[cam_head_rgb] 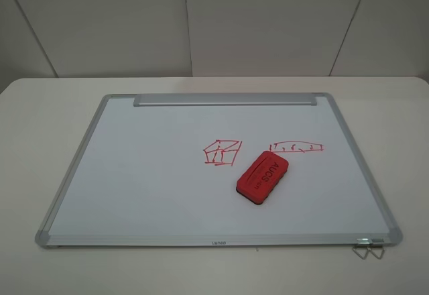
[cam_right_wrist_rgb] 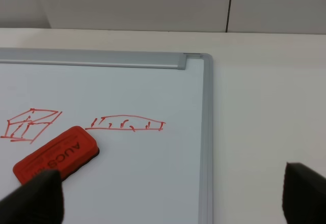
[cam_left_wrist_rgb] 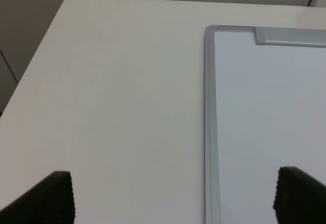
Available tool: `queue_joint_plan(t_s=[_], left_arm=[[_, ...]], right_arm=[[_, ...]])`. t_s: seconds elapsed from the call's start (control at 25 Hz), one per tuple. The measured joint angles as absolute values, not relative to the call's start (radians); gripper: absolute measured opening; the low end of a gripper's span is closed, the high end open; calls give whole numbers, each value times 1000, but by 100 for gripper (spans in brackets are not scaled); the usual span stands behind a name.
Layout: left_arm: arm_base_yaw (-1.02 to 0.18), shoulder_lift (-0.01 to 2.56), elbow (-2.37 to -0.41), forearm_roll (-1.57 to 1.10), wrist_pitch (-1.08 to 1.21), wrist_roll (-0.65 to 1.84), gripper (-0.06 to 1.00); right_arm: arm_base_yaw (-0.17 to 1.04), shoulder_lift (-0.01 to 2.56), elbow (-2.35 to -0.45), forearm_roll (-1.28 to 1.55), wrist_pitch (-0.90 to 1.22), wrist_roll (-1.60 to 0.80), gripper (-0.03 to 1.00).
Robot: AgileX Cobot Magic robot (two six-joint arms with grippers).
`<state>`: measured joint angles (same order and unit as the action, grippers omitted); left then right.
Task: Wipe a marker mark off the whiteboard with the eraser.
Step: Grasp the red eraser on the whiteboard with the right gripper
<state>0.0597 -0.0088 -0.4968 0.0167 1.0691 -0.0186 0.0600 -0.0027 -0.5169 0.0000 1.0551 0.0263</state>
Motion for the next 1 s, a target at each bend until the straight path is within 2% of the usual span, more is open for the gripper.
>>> queue_joint_plan(t_s=[1.0], left_arm=[[60,-9,-497,17,1069,-19,78]], right_arm=[[60,-3,-517,0,1055,26,77]])
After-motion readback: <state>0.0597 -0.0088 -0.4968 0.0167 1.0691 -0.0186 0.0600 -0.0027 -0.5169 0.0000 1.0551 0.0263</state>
